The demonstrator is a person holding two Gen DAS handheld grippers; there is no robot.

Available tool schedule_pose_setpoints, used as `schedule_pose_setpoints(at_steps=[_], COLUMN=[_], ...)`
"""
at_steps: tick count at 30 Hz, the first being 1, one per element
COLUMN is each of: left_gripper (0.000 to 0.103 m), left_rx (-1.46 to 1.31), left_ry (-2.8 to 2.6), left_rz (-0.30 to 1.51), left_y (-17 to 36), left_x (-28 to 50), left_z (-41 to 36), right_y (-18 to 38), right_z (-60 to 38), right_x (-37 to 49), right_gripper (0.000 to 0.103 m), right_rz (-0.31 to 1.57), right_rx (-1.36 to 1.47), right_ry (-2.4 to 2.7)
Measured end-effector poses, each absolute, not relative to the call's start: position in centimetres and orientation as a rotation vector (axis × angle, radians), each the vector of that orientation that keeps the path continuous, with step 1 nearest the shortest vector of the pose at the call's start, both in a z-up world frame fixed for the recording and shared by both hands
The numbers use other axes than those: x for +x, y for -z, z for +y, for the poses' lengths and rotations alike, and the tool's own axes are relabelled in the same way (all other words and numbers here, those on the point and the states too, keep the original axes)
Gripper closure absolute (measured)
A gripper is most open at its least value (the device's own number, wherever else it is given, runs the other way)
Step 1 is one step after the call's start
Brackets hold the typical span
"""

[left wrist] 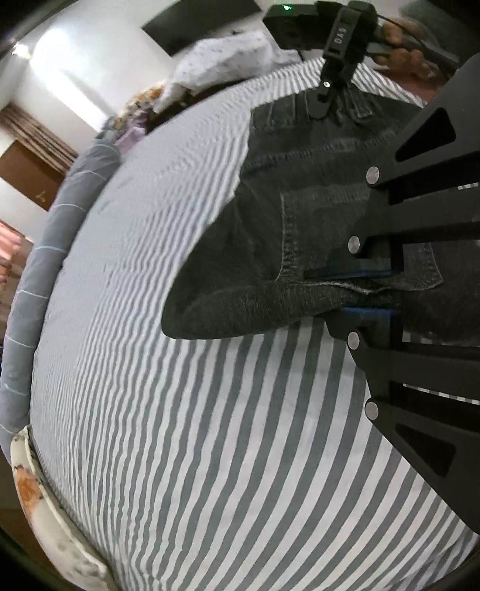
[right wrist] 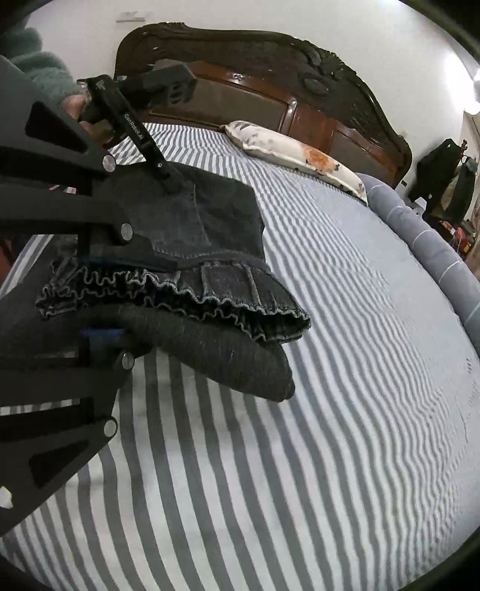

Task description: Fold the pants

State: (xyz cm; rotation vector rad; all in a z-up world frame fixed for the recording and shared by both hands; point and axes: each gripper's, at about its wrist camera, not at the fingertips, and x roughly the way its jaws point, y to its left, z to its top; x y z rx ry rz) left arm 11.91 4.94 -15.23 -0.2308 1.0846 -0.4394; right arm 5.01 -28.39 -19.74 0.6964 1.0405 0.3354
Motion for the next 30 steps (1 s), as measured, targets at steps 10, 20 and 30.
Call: schedule_pose_setpoints(at_steps=[10,20,30], left_gripper=[0.093,0.093,0.091], left_rx=[-0.269,-0.164,-0.12], left_ry=[0.429,0.352,0.278], left_rz=[0.993,0.956,1.025], left_y=[11.4,9.8,14.2], left_x=[14.3,20.9,25.2], left_z=[6.8,9.5,10.7], right_y=[15.3,14.5,17.8], right_z=[-26.3,-22.1,-19.8], right_x=[7.9,17.0,22.2], right_gripper=[0.082,0.082,0.077], right_rz=[0.991,1.006,1.073], right_rx=[0.675,0.672,0.608], right_ry=[-0.381,-0.412,-0.358])
